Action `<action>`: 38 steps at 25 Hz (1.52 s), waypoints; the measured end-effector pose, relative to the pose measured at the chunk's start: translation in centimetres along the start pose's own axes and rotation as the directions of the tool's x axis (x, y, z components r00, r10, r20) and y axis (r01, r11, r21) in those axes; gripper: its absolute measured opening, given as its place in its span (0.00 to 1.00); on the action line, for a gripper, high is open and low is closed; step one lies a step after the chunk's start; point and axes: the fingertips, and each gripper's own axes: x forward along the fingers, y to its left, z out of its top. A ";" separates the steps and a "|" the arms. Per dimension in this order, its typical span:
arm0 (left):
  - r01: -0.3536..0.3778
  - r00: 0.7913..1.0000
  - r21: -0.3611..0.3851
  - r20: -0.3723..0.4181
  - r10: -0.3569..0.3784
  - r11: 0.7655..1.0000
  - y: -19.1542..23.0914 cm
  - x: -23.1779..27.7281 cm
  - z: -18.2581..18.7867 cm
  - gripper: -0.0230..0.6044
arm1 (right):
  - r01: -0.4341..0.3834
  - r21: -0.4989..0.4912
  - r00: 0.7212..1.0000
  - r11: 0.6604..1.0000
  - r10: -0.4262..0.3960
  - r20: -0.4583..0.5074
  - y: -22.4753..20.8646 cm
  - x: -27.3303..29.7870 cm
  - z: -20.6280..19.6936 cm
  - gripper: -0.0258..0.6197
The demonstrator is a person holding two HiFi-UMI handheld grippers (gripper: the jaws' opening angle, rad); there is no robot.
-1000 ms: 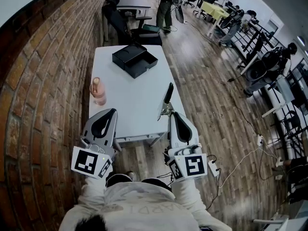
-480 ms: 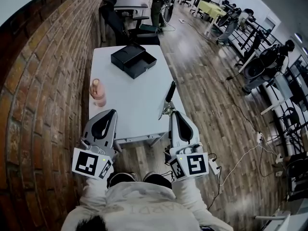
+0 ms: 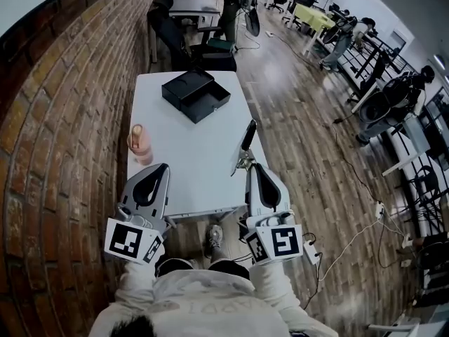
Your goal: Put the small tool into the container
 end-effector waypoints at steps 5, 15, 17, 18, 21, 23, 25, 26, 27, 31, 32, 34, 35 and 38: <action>-0.023 1.000 0.009 0.009 0.023 1.000 1.3 4.5 0.1 0.04 | -0.024 -0.005 1.000 1.000 0.024 -0.003 -2.9 3.9 -0.4 0.07; -0.046 0.999 0.015 0.023 0.046 0.999 3.2 14.9 -1.4 0.04 | -0.055 -0.014 0.998 0.998 0.055 0.014 -10.3 12.3 -1.5 0.07; -0.056 0.998 0.017 0.022 0.055 0.998 3.5 16.5 -1.6 0.04 | -0.065 -0.014 0.998 0.998 0.065 0.015 -11.6 13.7 -1.6 0.07; -0.060 0.998 0.017 0.022 0.060 0.998 3.6 17.3 -1.7 0.04 | -0.070 -0.012 0.997 0.997 0.070 0.015 -12.2 14.4 -1.8 0.07; -0.074 0.997 0.023 0.022 0.073 0.997 3.9 19.5 -2.0 0.04 | -0.086 -0.008 0.996 0.996 0.086 0.016 -13.9 16.2 -2.0 0.07; -0.086 0.996 0.026 0.022 0.086 0.996 4.0 20.6 -2.2 0.04 | -0.100 -0.007 0.995 0.995 0.100 0.018 -14.7 17.2 -2.2 0.07; -0.100 0.995 0.028 0.024 0.099 0.995 4.2 21.7 -2.4 0.04 | -0.115 -0.006 0.993 0.993 0.115 0.019 -15.6 18.2 -2.5 0.07; -0.106 0.994 0.029 0.024 0.106 0.994 4.2 22.3 -2.5 0.04 | -0.123 -0.005 0.992 0.992 0.123 0.019 -16.0 18.7 -2.6 0.07; -0.113 0.993 0.031 0.025 0.112 0.993 4.2 22.8 -2.5 0.04 | -0.130 -0.004 0.991 0.991 0.130 0.017 -16.4 19.1 -2.8 0.07; -0.139 0.990 0.032 0.024 0.138 0.990 4.2 24.5 -3.0 0.04 | -0.159 -0.003 0.987 0.987 0.159 0.009 -18.1 20.7 -3.4 0.07; -0.144 0.989 0.032 0.022 0.143 0.989 4.1 24.8 -3.2 0.04 | -0.168 -0.005 0.986 0.986 0.168 0.007 -18.3 21.1 -3.6 0.07; -0.154 0.988 0.033 0.013 0.153 0.988 4.2 25.2 -3.6 0.04 | -0.188 -0.016 0.982 0.982 0.188 -0.003 -18.6 21.9 -3.9 0.07; -0.159 0.987 0.033 0.005 0.159 0.987 4.2 25.3 -3.8 0.04 | -0.199 -0.023 0.980 0.980 0.199 -0.009 -18.7 22.3 -4.1 0.07; -0.181 0.983 0.035 -0.013 0.181 0.983 4.7 25.4 -4.3 0.04 | -0.239 -0.052 0.971 0.970 0.238 -0.025 -18.5 23.7 -4.6 0.07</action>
